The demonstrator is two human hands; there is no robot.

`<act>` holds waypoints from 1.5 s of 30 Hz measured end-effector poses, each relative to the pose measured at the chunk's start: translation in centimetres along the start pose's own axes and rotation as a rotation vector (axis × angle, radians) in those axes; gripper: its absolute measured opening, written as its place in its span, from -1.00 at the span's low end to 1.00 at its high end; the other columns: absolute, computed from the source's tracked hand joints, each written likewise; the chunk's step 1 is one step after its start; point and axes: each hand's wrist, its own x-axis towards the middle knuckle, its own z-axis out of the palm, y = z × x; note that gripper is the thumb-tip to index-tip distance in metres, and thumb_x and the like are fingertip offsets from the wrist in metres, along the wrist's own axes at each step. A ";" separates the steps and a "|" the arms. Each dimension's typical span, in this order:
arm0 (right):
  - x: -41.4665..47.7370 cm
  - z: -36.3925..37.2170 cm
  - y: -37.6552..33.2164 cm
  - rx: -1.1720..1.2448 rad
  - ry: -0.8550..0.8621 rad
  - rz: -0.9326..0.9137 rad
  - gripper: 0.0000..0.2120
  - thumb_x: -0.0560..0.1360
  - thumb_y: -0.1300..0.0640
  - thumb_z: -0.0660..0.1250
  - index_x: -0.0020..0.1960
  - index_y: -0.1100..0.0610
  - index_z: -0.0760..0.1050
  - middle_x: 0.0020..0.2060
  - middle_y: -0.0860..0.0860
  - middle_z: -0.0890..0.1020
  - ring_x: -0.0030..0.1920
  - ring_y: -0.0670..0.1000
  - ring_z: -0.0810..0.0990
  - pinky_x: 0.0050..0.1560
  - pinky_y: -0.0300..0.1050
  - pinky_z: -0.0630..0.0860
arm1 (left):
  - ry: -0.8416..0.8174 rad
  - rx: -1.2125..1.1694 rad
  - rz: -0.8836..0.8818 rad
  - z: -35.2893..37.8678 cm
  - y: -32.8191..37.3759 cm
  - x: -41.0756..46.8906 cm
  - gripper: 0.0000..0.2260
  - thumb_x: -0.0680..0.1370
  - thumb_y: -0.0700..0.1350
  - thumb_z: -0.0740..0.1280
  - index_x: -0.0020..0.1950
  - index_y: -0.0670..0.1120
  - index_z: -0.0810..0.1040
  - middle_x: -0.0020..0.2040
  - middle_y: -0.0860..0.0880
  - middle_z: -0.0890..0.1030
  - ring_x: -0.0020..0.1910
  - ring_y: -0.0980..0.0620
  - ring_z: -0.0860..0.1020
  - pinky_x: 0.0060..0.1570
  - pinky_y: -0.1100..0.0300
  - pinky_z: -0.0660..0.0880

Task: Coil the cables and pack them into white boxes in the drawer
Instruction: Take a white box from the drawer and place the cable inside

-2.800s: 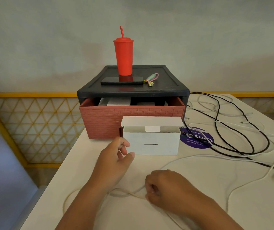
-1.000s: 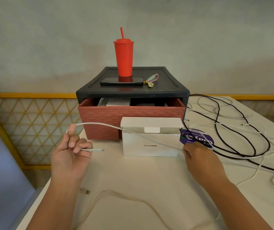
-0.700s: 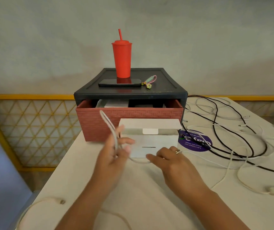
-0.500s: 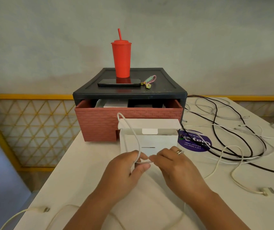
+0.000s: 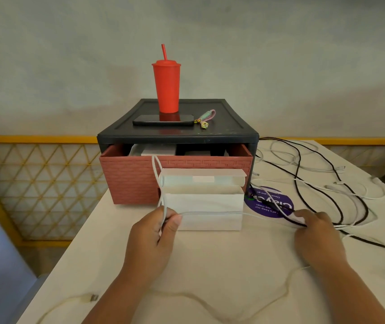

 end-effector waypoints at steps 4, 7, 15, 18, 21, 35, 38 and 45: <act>0.8 -0.8 1.7 0.040 0.095 0.068 -0.62 0.41 0.41 0.21 0.19 0.21 0.53 0.14 0.26 0.43 0.05 0.32 0.49 0.10 0.07 0.41 | 0.105 -0.131 -0.088 -0.4 0.7 0.2 -0.84 0.49 0.15 0.25 -0.20 0.10 0.48 -0.47 0.08 0.39 -0.50 0.18 0.29 -0.46 0.38 0.24; 1.5 -1.4 2.4 0.131 0.176 0.091 -0.67 0.43 0.43 0.21 0.13 0.26 0.56 0.17 0.26 0.42 0.10 0.30 0.46 0.13 0.04 0.38 | 0.150 -0.196 -0.130 -0.7 1.1 0.3 -0.86 0.52 0.07 0.27 -0.22 0.10 0.49 -0.49 0.08 0.36 -0.51 0.18 0.28 -0.48 0.41 0.23; 2.0 -2.9 1.3 0.249 0.329 -0.091 -0.58 0.62 0.03 0.07 0.38 0.24 0.33 0.47 0.14 0.19 0.45 0.14 0.16 0.39 -0.01 0.15 | 0.192 -0.159 -0.013 -0.6 1.7 0.0 -0.83 0.50 0.13 0.15 -0.21 0.11 0.45 -0.41 0.03 0.39 -0.44 0.17 0.30 -0.44 0.37 0.26; 1.8 -3.0 0.5 0.244 0.420 -0.236 -0.51 0.62 -0.04 0.01 0.38 0.28 0.32 0.47 0.18 0.17 0.47 0.15 0.15 0.36 -0.11 0.11 | 0.213 -0.144 0.002 -0.7 1.8 0.1 -0.82 0.50 0.12 0.14 -0.23 0.11 0.44 -0.40 0.02 0.40 -0.43 0.17 0.33 -0.43 0.41 0.27; 1.7 -2.8 -0.1 0.288 0.477 -0.355 -0.39 0.59 -0.15 -0.06 0.37 0.31 0.32 0.46 0.19 0.19 0.45 0.14 0.19 0.39 -0.06 0.15 | 0.211 -0.144 0.014 -0.7 1.9 0.1 -0.81 0.51 0.10 0.13 -0.25 0.11 0.42 -0.40 0.07 0.41 -0.44 0.19 0.34 -0.42 0.47 0.27; -2.2 -3.0 -5.2 0.141 0.236 -0.705 -0.63 0.46 0.29 0.14 0.23 0.22 0.51 0.16 0.15 0.58 0.15 0.14 0.56 0.16 -0.20 0.45 | 0.149 -0.679 -0.271 -1.5 3.0 0.7 -0.67 0.37 0.24 0.37 -0.37 -0.01 0.48 -0.53 0.03 0.40 -0.58 0.17 0.24 -0.53 0.35 0.22; -1.8 -3.3 -4.6 -0.051 -0.048 -0.470 -0.54 0.51 0.37 0.15 0.34 0.02 0.41 0.13 0.05 0.61 0.05 0.14 0.58 -0.10 -0.20 0.42 | 0.150 -0.940 -0.444 -1.8 3.4 1.2 -0.73 0.42 0.08 0.27 -0.44 0.01 0.53 -0.59 0.01 0.37 -0.66 0.18 0.18 -0.62 0.38 0.19; -1.3 -4.4 -4.1 0.172 0.115 -0.301 -0.69 0.53 0.17 0.14 0.20 0.05 0.55 0.09 0.04 0.64 0.08 0.16 0.56 -0.01 -0.07 0.42 | -0.064 -0.938 -0.479 -1.3 3.2 0.9 -0.61 0.07 0.21 0.58 -0.39 -0.04 0.56 -0.57 -0.03 0.42 -0.67 0.20 0.19 -0.63 0.41 0.19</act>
